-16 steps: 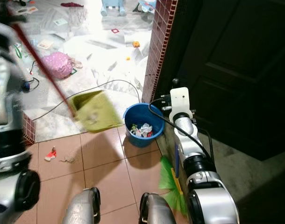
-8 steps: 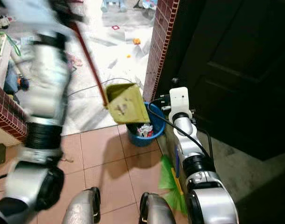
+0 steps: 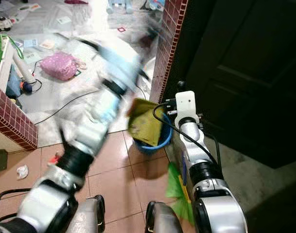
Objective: Sweep floor
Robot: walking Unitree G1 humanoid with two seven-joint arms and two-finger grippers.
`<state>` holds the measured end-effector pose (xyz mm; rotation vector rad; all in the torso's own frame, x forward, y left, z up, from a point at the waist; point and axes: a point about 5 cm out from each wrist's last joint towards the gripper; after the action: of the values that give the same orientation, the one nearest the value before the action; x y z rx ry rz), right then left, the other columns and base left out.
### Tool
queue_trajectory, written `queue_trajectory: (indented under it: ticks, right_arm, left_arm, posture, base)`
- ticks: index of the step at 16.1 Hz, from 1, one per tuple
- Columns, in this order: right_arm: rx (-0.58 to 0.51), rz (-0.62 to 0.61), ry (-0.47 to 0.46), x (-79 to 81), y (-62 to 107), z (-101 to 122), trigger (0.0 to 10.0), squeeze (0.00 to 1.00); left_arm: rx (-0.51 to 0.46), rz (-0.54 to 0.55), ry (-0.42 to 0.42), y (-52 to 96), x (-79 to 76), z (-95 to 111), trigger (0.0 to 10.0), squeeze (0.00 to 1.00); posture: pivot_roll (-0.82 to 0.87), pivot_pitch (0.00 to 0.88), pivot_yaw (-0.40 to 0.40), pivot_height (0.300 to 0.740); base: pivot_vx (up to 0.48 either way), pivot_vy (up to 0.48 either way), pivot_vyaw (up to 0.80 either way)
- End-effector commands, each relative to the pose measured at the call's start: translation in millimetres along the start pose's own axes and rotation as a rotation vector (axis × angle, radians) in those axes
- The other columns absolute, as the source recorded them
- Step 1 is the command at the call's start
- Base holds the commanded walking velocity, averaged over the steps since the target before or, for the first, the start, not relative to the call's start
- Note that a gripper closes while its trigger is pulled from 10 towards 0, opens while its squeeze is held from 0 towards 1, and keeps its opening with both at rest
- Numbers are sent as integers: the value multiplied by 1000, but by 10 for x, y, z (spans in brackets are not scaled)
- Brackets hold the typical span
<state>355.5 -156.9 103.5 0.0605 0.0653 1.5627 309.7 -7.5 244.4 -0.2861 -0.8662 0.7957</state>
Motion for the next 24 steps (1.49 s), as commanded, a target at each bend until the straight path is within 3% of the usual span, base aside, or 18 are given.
queue_trajectory:
  ticks: [1, 6, 9, 11, 13, 14, 15, 17, 19, 20, 21, 24]
  right_arm:
    - [-12, -1, 11, -12, 6, 8, 10000, 0]
    - [-13, 7, 8, 12, 0, 14, 10000, 0]
    - [-11, 10, 9, 14, -5, 14, 10000, 0]
    - [-8, 14, 10, 15, -11, 13, 10000, 0]
    - [-6, 16, 10, 16, -14, 12, 10000, 0]
    - [-4, 17, 10, 15, -16, 8, 10000, 0]
    - [-3, 17, 11, 14, -17, 7, 10000, 0]
    - [1, 22, 13, 18, -21, 4, 10000, 0]
    - [2, 24, 15, 19, -25, 4, 10000, 0]
    - [2, 24, 15, 19, -26, 4, 10000, 0]
    - [0, 22, 16, 17, -31, 8, 10000, 0]
    - [1, 24, 14, 13, -36, 6, 10000, 0]
  left_arm:
    - [-72, -165, 7, -56, -197, 130, 10000, 0]
    - [-194, -554, -112, -66, -545, 394, 10000, 0]
    - [-201, -616, -138, -39, -576, 441, 10000, 0]
    - [-182, -531, -141, -84, -441, 438, 10000, 0]
    - [-175, -278, -166, -211, -85, 490, 10000, 0]
    - [-189, -42, -175, -282, 284, 585, 10000, 0]
    - [-192, 9, -188, -291, 376, 610, 10000, 0]
    - [-191, 208, -202, -297, 744, 689, 10000, 0]
    - [-170, 375, -243, -231, 1086, 727, 10000, 0]
    - [-164, 399, -251, -214, 1134, 730, 10000, 0]
    - [-88, 484, -318, -100, 1313, 659, 10000, 0]
    - [88, 557, -356, 159, 1482, 362, 10000, 0]
  posture:
    - [-66, 132, -34, 740]
    - [-65, 137, -31, 740]
    - [-64, 138, -34, 740]
    - [-62, 136, -36, 740]
    - [-61, 135, -39, 740]
    - [-58, 133, -43, 740]
    - [-57, 131, -44, 740]
    - [-51, 127, -50, 740]
    - [-48, 123, -51, 740]
    - [-48, 123, -51, 740]
    - [-45, 117, -53, 740]
    - [-35, 110, -54, 740]
  base:
    - [0, 0, 0]
    - [0, 0, 0]
    - [0, 0, 0]
    - [0, 0, 0]
    - [0, 0, 0]
    - [0, 0, 0]
    - [0, 0, 0]
    - [0, 0, 0]
    - [0, 0, 0]
    - [0, 0, 0]
    - [0, 0, 0]
    - [0, 0, 0]
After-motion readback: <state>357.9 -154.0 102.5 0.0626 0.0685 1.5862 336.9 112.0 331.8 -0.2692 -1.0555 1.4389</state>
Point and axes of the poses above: a point about 5 cm out from each wrist's last joint towards the gripper, its own y axis pointing back from the gripper into the wrist, its own z axis along the axis of the wrist's last joint, x = y × z, and after that the axes turned 13 degrees about -y, right-handed
